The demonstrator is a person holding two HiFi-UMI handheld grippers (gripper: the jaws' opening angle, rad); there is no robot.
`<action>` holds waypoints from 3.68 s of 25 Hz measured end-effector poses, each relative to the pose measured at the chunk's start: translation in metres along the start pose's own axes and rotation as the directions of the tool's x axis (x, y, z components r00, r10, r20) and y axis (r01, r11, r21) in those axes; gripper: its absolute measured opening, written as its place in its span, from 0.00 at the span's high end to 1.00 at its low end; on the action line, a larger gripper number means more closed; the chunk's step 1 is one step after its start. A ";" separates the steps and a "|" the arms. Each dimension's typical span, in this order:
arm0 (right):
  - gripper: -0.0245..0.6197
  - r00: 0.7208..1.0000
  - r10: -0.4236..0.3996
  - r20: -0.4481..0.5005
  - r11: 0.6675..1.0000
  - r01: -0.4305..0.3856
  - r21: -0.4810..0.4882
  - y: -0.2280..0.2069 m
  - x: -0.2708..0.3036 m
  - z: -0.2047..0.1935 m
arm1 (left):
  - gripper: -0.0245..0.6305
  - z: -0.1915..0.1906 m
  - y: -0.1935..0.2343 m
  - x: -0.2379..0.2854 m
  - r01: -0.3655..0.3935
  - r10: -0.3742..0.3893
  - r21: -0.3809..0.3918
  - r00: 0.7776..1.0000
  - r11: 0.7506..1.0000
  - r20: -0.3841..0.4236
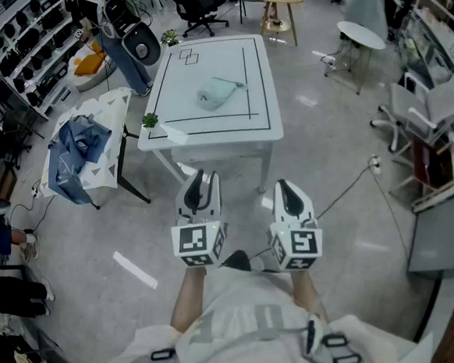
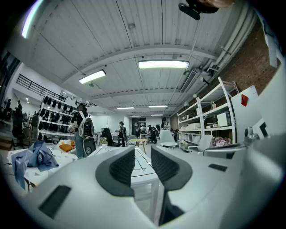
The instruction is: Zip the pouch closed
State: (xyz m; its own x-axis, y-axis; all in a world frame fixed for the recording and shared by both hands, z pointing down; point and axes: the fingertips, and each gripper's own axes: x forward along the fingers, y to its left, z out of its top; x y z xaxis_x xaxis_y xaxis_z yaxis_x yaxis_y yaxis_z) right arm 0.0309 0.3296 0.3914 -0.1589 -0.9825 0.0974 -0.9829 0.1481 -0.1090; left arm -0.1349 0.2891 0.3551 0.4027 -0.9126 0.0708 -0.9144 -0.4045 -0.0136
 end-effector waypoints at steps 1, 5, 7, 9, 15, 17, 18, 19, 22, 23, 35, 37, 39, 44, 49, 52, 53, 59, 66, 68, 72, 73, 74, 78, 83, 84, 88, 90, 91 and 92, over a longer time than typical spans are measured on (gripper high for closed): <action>0.94 1.000 0.001 -0.001 1.000 -0.001 0.000 0.000 -0.001 -0.001 | 0.82 0.000 0.000 -0.001 -0.001 0.001 0.003 1.000 1.000 0.000; 0.94 1.000 0.011 0.004 1.000 -0.011 -0.008 -0.002 -0.002 -0.001 | 0.82 0.001 -0.001 -0.002 -0.007 0.007 0.010 1.000 1.000 0.001; 0.94 1.000 0.018 0.013 1.000 -0.018 -0.019 -0.003 0.000 -0.001 | 0.82 0.001 -0.001 -0.001 -0.010 0.010 0.012 1.000 1.000 0.001; 0.94 1.000 0.017 0.018 1.000 -0.017 -0.022 -0.004 0.000 0.000 | 0.82 0.001 0.000 0.000 -0.012 0.012 0.022 1.000 1.000 0.003; 0.94 1.000 -0.016 0.026 0.999 0.015 0.036 -0.016 0.001 0.002 | 0.82 0.001 -0.008 0.005 0.000 0.001 0.049 1.000 0.999 -0.006; 0.94 0.999 -0.020 0.025 0.999 0.019 0.042 -0.020 0.002 0.000 | 0.82 0.001 -0.008 0.007 -0.001 0.001 0.052 1.000 0.999 -0.007; 0.94 0.999 -0.019 0.027 0.999 0.018 0.041 -0.021 0.002 -0.002 | 0.82 0.001 -0.008 0.009 -0.001 0.002 0.050 1.000 0.999 -0.007; 0.94 0.999 -0.020 0.026 0.999 0.018 0.042 -0.022 0.002 -0.003 | 0.82 0.000 -0.008 0.010 -0.001 0.001 0.048 1.000 0.999 -0.007; 0.94 1.000 -0.025 0.016 0.998 0.024 0.056 -0.025 0.004 -0.007 | 0.82 -0.003 -0.009 0.017 0.004 -0.003 0.073 1.000 0.997 -0.007; 0.94 1.000 -0.026 0.016 0.998 0.025 0.058 -0.027 0.006 -0.007 | 0.82 -0.003 -0.010 0.021 0.007 -0.006 0.082 1.000 0.997 -0.006; 0.94 0.998 -0.051 0.043 0.998 0.049 0.049 -0.053 0.083 0.005 | 0.82 0.005 0.005 0.113 0.053 -0.055 0.110 0.998 0.993 0.020; 0.94 0.998 -0.049 0.035 0.998 0.047 0.048 -0.057 0.104 0.003 | 0.82 0.001 0.013 0.136 0.058 -0.059 0.111 0.998 0.992 0.009; 0.94 0.998 -0.051 0.027 0.997 0.049 0.055 -0.063 0.128 0.003 | 0.82 -0.003 0.019 0.163 0.077 -0.076 0.106 0.997 0.991 -0.008; 0.88 0.999 -0.044 -0.001 0.997 0.044 0.062 -0.074 0.204 0.012 | 0.79 -0.003 0.039 0.238 0.138 -0.136 0.071 0.990 0.988 -0.027; 0.86 0.998 -0.053 -0.026 0.997 0.054 0.059 -0.083 0.290 0.027 | 0.79 0.009 0.072 0.314 0.153 -0.152 0.055 0.988 0.987 -0.018; 0.84 0.998 -0.050 -0.047 0.996 0.053 0.072 -0.087 0.342 0.035 | 0.79 0.010 0.095 0.359 0.168 -0.167 0.035 0.986 0.985 -0.027; 0.83 0.998 -0.048 -0.050 0.996 0.051 0.073 -0.089 0.359 0.038 | 0.79 0.011 0.102 0.374 0.175 -0.175 0.026 0.984 0.984 -0.029; 0.75 0.997 -0.062 -0.054 0.996 0.065 0.059 -0.098 0.437 0.055 | 0.79 0.014 0.138 0.443 0.195 -0.195 -0.004 0.980 0.981 -0.030; 0.70 0.999 -0.021 -0.049 0.999 0.024 0.049 -0.110 0.465 0.074 | 0.77 0.022 0.158 0.467 0.151 -0.154 -0.050 0.987 0.987 -0.053; 0.57 0.999 0.015 -0.052 0.999 -0.013 0.040 -0.113 0.476 0.077 | 0.67 0.031 0.159 0.475 0.148 -0.151 -0.060 0.988 0.987 -0.037; 0.50 0.995 0.080 -0.063 0.997 -0.078 0.029 -0.119 0.499 0.077 | 0.61 0.035 0.159 0.489 0.100 -0.101 -0.045 0.995 0.994 -0.014; 0.50 0.993 0.101 -0.065 0.995 -0.099 0.027 -0.121 0.504 0.076 | 0.61 0.035 0.157 0.491 0.086 -0.086 -0.043 0.996 0.995 -0.012; 0.50 0.991 0.119 -0.069 0.993 -0.117 0.027 -0.122 0.507 0.074 | 0.61 0.033 0.154 0.492 0.073 -0.073 -0.035 0.997 0.997 -0.015; 0.50 0.985 0.151 -0.088 0.988 -0.147 0.050 -0.137 0.510 0.065 | 0.60 0.021 0.130 0.498 0.067 -0.064 0.052 0.996 0.996 -0.058; 0.50 0.982 0.155 -0.107 0.986 -0.147 0.072 -0.158 0.510 0.056 | 0.61 -0.021 0.086 0.513 0.149 -0.125 0.130 0.976 0.980 -0.178; 0.50 0.983 0.149 -0.110 0.986 -0.140 0.085 -0.162 0.509 0.054 | 0.61 -0.034 0.076 0.516 0.175 -0.143 0.142 0.967 0.974 -0.213; 0.50 0.984 0.131 -0.121 0.988 -0.120 0.099 -0.175 0.500 0.047 | 0.61 -0.099 0.044 0.525 0.232 -0.169 0.129 0.912 0.964 -0.374; 0.50 0.985 0.121 -0.123 0.989 -0.108 0.105 -0.183 0.495 0.046 | 0.61 -0.127 0.035 0.528 0.225 -0.162 0.097 0.884 0.969 -0.438; 0.50 0.986 0.116 -0.123 0.989 -0.103 0.109 -0.187 0.493 0.045 | 0.61 -0.138 0.031 0.529 0.224 -0.166 0.072 0.869 0.972 -0.466; 0.50 0.986 0.110 -0.123 0.989 -0.097 0.112 -0.191 0.491 0.045 | 0.61 -0.147 0.027 0.530 0.221 -0.170 0.047 0.854 0.974 -0.491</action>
State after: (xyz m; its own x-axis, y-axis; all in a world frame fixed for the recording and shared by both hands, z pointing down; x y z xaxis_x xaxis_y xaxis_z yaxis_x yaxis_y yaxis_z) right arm 0.1444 -0.1856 0.4155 -0.2767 -0.9386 0.2061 -0.9463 0.2288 -0.2284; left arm 0.0474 -0.1967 0.5384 0.4797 -0.6815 0.5527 -0.7997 -0.5988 -0.0444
